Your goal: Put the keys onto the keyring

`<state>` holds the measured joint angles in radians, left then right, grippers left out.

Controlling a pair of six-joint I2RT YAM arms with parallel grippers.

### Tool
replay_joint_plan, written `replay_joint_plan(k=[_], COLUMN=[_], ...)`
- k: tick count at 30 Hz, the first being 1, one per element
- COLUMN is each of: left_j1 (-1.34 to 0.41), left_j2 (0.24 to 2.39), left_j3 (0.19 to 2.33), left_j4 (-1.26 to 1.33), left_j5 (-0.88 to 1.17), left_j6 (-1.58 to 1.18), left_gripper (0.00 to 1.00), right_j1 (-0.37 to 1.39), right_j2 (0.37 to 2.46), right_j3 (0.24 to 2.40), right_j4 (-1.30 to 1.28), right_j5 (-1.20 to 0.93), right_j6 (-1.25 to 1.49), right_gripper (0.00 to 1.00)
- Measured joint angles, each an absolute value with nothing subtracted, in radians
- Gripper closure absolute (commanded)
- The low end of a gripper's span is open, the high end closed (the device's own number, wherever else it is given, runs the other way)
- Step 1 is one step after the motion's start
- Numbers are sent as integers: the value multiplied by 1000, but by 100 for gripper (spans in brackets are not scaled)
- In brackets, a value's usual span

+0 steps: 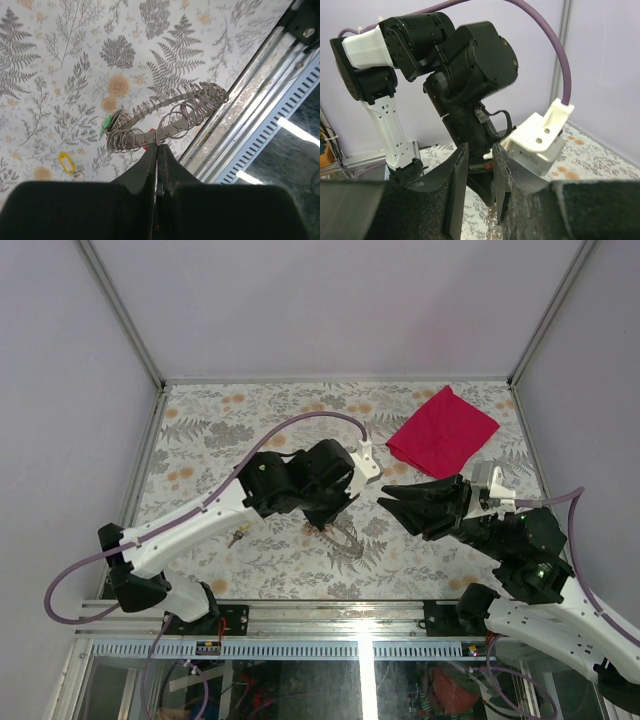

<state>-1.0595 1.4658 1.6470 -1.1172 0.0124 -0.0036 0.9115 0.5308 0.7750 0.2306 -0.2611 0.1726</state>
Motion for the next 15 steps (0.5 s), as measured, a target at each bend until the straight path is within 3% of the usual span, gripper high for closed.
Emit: replay_joint_plan(k=[15], left_j1=[-949], left_j2=[1578], left_j3=[1597], left_j4=[-1131], left_j5=[56], left_j6=[-3], left_gripper=[100], right_j1=[912], right_j2=[471], right_j3=[770], right_j4=[97], right_j5=[-214], right_j6=[141], right_gripper=[67])
